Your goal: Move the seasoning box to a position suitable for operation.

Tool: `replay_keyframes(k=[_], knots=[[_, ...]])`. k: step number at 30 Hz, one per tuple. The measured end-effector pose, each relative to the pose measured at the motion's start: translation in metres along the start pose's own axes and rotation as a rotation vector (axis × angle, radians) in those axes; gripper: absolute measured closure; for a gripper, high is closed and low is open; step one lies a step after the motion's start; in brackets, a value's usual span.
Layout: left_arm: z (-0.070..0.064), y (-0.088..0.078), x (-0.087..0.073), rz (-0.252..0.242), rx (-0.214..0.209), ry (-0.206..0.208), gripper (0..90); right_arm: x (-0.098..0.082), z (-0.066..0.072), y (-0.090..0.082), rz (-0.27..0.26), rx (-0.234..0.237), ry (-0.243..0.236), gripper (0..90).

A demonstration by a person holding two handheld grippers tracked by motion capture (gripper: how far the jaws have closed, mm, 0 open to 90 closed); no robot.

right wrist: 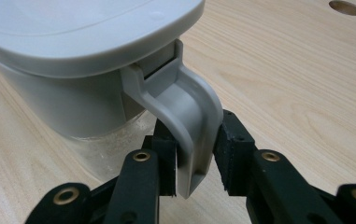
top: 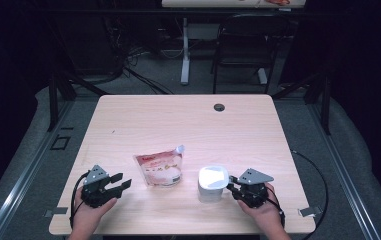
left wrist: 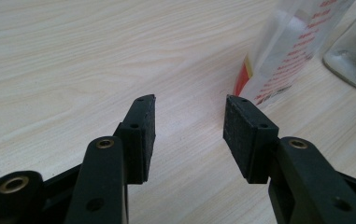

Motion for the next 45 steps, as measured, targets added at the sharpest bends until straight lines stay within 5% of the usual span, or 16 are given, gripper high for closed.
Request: replay_keyframes(k=[12,23,34,45], knots=[[0.001,0.002,-0.001,0.006,-0.004,-0.002,53.0,0.000,-0.001,-0.002,-0.006,0.012,-0.003,69.3],[0.002,0.001,-0.001,0.012,-0.002,-0.003,52.8,-0.001,-0.006,-0.030,-0.043,0.059,0.060,65.7],[0.003,0.000,-0.003,0.007,0.003,-0.007,53.1,0.007,-0.014,-0.047,-0.129,0.078,0.155,74.3],[0.004,-0.001,-0.004,0.015,0.003,-0.016,53.2,0.036,-0.004,-0.052,-0.126,0.025,0.140,90.0]])
Point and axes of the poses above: each handheld gripper's, and its own axes: y roughly forward along the jaws, x roughly out of its top, z roughly to its left, the point moved 1 cm from there along y, roughly forward along the jaws, and after that the axes turned 9 degrees about y, right-handed, at the moved point
